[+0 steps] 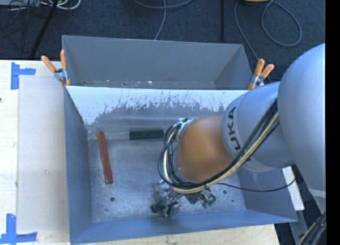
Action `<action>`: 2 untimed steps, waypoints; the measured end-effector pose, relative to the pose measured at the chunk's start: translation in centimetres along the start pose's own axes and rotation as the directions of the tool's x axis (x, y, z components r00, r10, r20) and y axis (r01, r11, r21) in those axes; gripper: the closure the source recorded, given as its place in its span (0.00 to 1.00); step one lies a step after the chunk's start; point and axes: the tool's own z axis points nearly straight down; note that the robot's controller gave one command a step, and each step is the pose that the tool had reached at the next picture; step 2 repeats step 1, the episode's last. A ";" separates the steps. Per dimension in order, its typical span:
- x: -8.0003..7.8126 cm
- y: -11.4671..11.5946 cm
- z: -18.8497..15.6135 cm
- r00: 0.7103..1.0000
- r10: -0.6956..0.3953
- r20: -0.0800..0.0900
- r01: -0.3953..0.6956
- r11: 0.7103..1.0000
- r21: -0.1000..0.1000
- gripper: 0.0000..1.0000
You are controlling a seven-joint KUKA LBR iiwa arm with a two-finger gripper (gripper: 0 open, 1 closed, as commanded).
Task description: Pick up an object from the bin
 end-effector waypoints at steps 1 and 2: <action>-0.6 -2.8 -13.0 0.999 -0.036 0.009 0.036 0.999 0.004 1.00; -0.6 -2.8 -13.0 0.999 -0.036 0.009 0.036 0.999 0.004 1.00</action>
Offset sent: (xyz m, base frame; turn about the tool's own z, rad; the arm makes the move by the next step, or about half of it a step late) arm 0.0152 -0.0226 0.1263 -0.0387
